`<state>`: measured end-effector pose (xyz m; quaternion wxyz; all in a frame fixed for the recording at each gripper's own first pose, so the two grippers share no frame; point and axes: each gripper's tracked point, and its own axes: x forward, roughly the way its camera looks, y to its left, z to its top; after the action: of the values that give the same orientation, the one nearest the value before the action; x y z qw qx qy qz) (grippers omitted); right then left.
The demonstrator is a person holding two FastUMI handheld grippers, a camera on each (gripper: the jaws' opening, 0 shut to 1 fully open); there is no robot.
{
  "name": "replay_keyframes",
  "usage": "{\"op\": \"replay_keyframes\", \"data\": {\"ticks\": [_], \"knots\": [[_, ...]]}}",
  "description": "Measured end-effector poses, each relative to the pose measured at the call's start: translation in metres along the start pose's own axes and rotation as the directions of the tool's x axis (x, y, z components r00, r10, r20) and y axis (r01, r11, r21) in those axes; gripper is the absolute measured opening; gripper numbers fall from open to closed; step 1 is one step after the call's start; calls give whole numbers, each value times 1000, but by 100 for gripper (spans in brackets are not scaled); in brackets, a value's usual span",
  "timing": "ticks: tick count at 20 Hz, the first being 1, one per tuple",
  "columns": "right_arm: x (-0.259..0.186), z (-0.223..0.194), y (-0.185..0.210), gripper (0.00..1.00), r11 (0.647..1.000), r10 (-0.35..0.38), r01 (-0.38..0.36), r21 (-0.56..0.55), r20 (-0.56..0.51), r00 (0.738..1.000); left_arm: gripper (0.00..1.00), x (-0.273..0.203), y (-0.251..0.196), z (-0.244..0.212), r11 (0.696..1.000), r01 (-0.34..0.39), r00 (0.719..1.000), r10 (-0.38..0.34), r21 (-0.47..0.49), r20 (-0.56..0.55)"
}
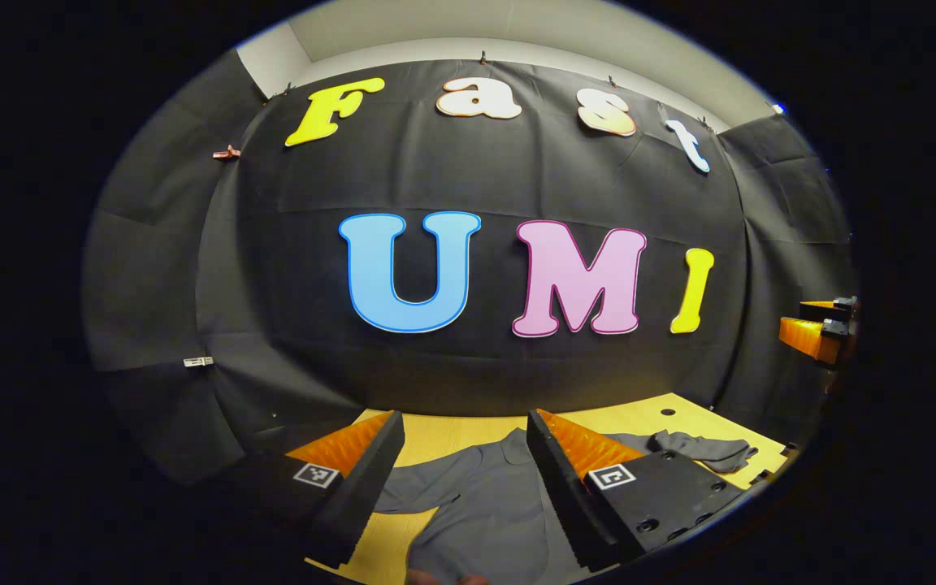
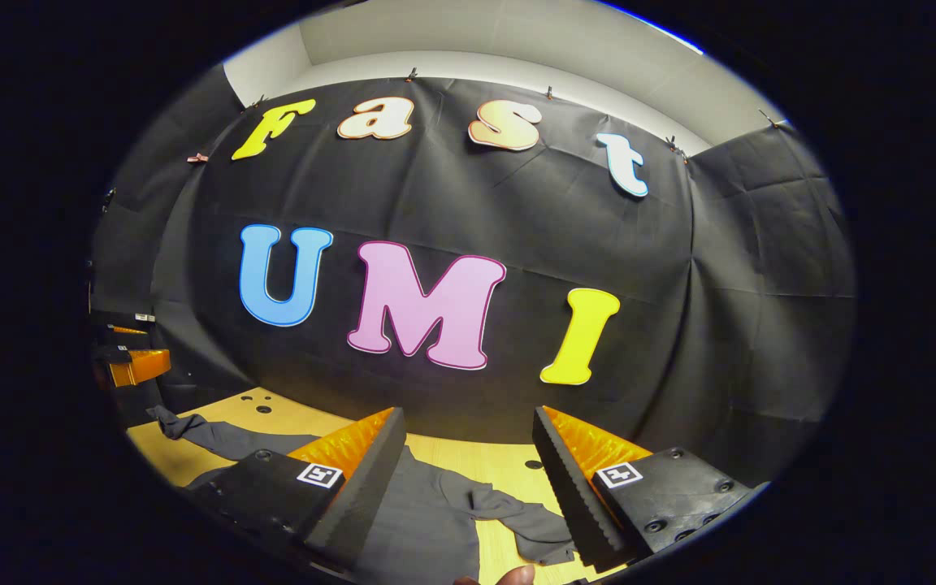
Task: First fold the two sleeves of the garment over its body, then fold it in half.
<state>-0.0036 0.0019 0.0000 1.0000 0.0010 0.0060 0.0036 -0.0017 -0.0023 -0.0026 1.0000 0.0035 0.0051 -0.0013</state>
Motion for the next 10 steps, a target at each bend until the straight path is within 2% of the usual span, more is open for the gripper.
{"op": "replay_keyframes", "data": {"ticks": [6, 10], "knots": [[-5, -3, -4, 97, 1000, -2, 2, -5, 1, 1000, 96, -2, -2, -3, 1000, 8, 1000, -8, 10, 1], [-6, -18, -27, 97, 999, -32, 32, -14, -31, 999, 96, -2, -19, -2, 999, 30, 1000, -30, -14, 8]]}}
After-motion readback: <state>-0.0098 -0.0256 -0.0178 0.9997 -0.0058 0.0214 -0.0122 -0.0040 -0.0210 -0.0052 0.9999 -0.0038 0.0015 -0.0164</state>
